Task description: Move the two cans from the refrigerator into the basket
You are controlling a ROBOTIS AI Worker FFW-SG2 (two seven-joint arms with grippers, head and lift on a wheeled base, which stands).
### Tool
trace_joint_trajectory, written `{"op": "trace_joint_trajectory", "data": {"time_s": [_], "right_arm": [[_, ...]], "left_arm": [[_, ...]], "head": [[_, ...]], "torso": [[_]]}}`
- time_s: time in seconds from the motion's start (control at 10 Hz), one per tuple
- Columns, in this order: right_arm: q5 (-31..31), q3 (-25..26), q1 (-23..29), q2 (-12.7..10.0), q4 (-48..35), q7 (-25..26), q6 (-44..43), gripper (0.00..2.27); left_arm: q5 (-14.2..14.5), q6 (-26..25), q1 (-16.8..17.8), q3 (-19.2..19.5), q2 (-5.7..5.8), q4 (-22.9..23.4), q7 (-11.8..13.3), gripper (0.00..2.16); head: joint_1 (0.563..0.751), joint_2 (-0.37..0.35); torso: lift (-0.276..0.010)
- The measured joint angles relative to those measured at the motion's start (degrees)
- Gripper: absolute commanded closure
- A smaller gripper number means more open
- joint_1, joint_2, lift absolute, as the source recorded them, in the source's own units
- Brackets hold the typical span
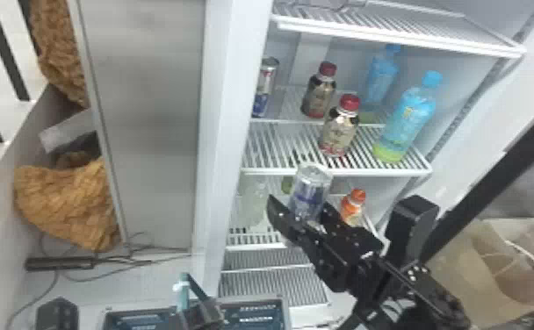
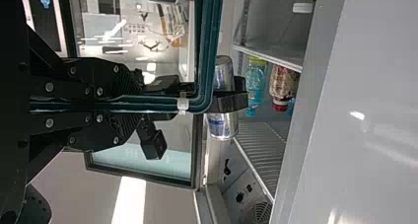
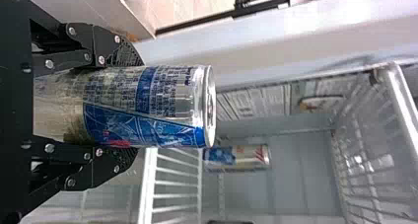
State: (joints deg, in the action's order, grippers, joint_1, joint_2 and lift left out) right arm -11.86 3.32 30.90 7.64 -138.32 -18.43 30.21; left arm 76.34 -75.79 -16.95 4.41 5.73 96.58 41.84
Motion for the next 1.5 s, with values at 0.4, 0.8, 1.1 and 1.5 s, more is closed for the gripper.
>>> {"op": "trace_joint_trajectory", "data": {"time_s": [0.4,0.8,1.1,1.5], "right_arm": [[-2.7,-0.06,2.77,0.23,-2.78,-4.29,6.9,1.25],[-5.28,-0.02,4.49,0.29,-5.24,-10.52,16.3,1.25],[-7.06,-0.01,4.78,1.23,-5.71,-14.35,24.62,1.25],[-7.07,-0.47,3.99,1.76,-3.85,-17.65,31.86,0.73]], "left_arm": [[0.14,0.0,0.36,-0.41,0.29,-0.32,-0.01,1.19],[0.2,0.0,0.57,-0.35,0.09,-0.32,-0.09,1.19],[0.24,0.13,0.65,-0.21,-0.05,-0.32,-0.08,1.19],[0.32,0.28,0.78,-0.07,-0.23,-0.32,-0.08,1.19]], "head": [[0.695,-0.231],[0.695,-0.184],[0.695,-0.161],[0.695,-0.15]], "torso": [[-0.031],[-0.031],[-0.031],[-0.031]]}}
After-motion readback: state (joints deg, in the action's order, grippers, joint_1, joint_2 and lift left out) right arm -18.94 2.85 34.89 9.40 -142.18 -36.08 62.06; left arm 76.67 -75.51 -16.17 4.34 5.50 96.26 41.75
